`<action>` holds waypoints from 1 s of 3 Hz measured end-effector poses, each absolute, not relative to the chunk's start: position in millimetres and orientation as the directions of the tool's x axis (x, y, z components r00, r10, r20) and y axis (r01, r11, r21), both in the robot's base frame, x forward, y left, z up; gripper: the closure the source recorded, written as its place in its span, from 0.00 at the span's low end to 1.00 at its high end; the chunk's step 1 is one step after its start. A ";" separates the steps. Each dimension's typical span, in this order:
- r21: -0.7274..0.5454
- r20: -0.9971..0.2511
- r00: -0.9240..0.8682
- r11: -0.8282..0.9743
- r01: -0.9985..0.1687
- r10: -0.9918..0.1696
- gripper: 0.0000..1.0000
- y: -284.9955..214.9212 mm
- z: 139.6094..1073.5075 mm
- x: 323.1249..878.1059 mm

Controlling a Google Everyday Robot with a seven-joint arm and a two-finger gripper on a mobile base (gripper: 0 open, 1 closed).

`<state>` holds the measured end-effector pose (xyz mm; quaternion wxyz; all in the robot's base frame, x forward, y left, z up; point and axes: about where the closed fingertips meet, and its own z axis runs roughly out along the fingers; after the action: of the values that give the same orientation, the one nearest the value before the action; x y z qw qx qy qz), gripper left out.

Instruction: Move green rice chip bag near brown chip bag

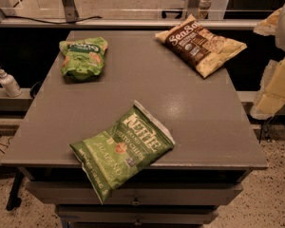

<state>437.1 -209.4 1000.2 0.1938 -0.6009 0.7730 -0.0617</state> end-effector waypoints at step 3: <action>-0.349 -0.327 -0.093 0.211 -0.913 -0.941 0.00 -149.2 977.7 483.0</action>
Offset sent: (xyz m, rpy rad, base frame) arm 0.0460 0.0596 -0.0317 0.0895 -0.0476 0.0906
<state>483.0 -149.2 977.7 0.2449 -0.6275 0.7386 -0.0279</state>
